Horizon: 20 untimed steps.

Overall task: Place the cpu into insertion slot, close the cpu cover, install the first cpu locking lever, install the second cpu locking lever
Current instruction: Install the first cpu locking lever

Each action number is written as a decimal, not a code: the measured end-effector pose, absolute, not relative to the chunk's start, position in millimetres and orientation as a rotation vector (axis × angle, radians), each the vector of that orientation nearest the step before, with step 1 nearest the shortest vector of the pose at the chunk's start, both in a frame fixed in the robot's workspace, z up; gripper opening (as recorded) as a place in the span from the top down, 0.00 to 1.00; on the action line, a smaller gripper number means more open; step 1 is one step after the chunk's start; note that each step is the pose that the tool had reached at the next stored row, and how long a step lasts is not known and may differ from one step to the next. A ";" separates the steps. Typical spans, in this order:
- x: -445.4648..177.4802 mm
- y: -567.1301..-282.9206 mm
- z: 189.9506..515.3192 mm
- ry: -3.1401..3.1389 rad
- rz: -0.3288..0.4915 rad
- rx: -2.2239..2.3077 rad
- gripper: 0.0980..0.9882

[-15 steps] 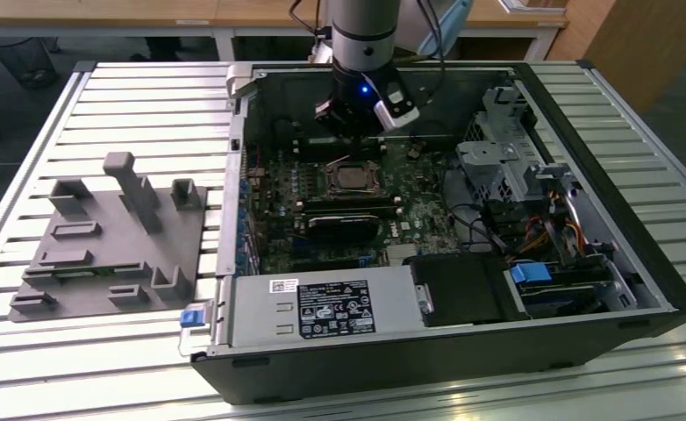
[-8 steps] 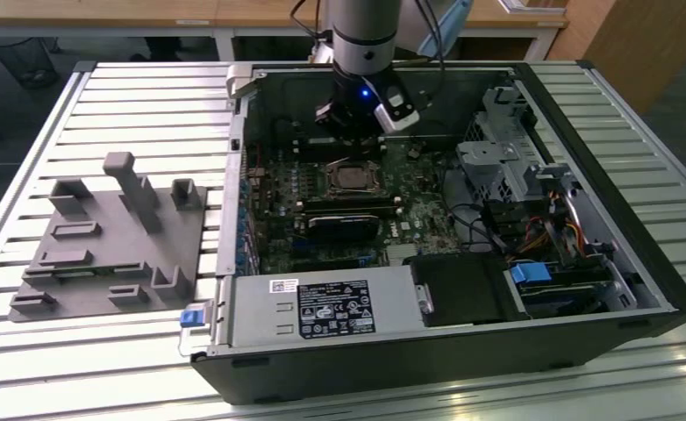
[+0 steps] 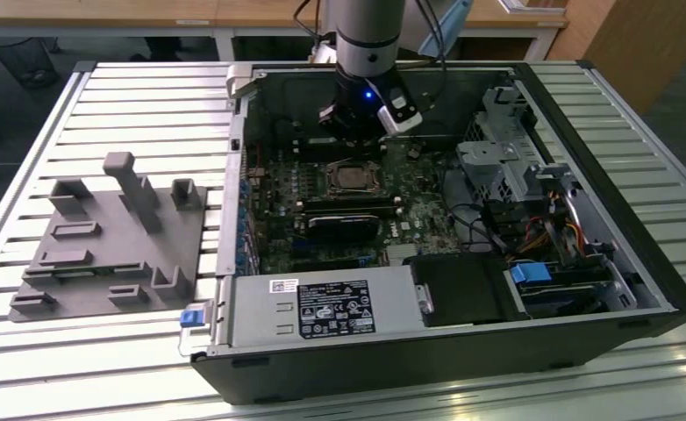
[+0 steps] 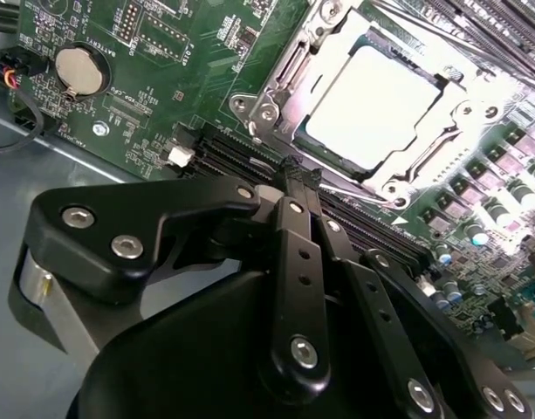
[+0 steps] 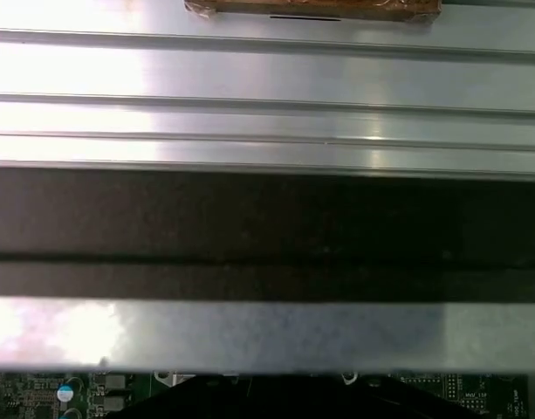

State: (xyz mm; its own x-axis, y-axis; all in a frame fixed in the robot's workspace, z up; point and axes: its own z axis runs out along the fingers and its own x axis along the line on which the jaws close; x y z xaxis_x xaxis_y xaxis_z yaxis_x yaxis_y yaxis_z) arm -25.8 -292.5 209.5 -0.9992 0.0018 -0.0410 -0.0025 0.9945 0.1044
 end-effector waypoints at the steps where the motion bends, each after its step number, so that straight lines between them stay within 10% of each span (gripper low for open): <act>1: -25.7 -292.3 209.1 3.096 0.162 -0.001 0.99; 20: -24.1 -290.9 202.8 3.096 0.161 -0.001 0.99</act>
State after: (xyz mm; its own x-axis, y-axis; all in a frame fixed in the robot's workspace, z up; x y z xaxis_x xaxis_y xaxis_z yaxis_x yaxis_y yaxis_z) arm -24.1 -290.9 202.8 -0.9992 0.0016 -0.0410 -0.0026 0.9946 0.1037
